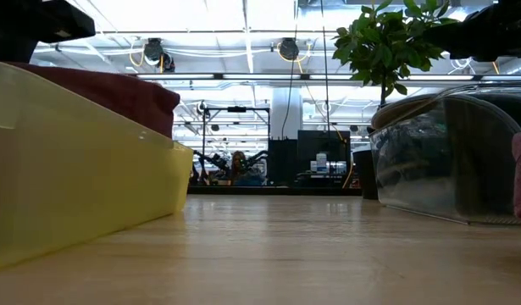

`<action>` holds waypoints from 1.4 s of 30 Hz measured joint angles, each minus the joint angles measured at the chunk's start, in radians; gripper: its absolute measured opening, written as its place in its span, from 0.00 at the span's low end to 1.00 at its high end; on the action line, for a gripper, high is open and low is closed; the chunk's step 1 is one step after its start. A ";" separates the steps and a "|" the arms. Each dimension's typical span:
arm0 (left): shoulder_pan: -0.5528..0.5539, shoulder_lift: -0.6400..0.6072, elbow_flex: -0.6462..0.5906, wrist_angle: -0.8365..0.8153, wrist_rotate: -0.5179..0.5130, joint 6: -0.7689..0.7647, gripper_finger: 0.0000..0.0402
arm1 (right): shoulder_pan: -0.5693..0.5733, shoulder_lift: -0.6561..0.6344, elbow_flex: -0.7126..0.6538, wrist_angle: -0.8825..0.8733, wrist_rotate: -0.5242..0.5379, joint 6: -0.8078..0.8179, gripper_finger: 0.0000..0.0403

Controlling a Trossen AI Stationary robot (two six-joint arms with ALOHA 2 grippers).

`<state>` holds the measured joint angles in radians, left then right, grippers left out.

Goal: Pick & Place hat
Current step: Put the top red cap into the yellow bin

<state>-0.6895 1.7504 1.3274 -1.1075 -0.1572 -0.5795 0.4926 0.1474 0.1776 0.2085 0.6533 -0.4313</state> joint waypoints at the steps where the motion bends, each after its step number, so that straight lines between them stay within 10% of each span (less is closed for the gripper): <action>1: 0.000 0.000 0.003 -0.001 -0.001 0.000 0.37 | 0.000 0.000 0.000 0.000 0.000 0.000 0.00; 17: 0.013 0.000 0.125 -0.074 0.017 0.004 0.54 | 0.000 0.000 0.000 0.000 0.000 -0.002 0.00; 21: 0.025 0.000 0.148 -0.060 -0.126 0.073 0.47 | 0.000 0.000 0.000 0.002 0.000 -0.007 0.00; 29: 0.103 -0.001 0.105 -0.065 -0.060 0.052 0.04 | 0.000 0.000 0.000 0.004 0.000 -0.007 0.00; 42: 0.151 -0.001 -0.143 0.165 0.037 0.122 0.01 | 0.000 0.000 0.000 0.004 0.000 -0.011 0.00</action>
<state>-0.5386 1.7496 1.1842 -0.9426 -0.1203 -0.4574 0.4927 0.1474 0.1776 0.2127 0.6533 -0.4424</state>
